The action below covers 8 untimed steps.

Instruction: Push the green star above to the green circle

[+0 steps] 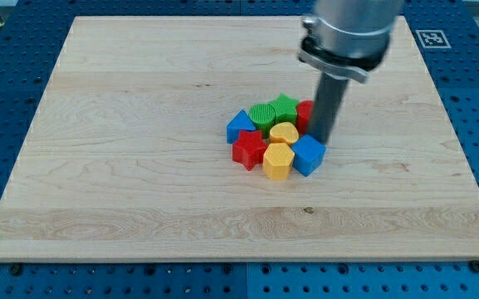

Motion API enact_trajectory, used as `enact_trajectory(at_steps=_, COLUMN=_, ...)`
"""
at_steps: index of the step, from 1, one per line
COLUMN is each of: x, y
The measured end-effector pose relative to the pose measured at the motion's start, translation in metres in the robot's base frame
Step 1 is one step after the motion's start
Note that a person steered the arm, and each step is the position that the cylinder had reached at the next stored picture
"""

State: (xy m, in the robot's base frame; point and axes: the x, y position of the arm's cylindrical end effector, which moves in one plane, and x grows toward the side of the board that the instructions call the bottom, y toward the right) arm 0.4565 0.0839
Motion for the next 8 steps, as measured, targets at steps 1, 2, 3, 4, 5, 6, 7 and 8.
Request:
enact_trajectory(at_steps=1, x=-0.035, y=-0.021)
enact_trajectory(at_steps=2, x=-0.045, y=-0.021)
enact_trajectory(at_steps=3, x=-0.040, y=-0.012)
enact_trajectory(at_steps=4, x=-0.017, y=0.007)
enact_trajectory(at_steps=5, x=-0.008, y=0.026)
enact_trajectory(at_steps=6, x=-0.038, y=0.030)
enact_trajectory(at_steps=7, x=-0.054, y=0.015)
enact_trajectory(at_steps=8, x=-0.050, y=0.016)
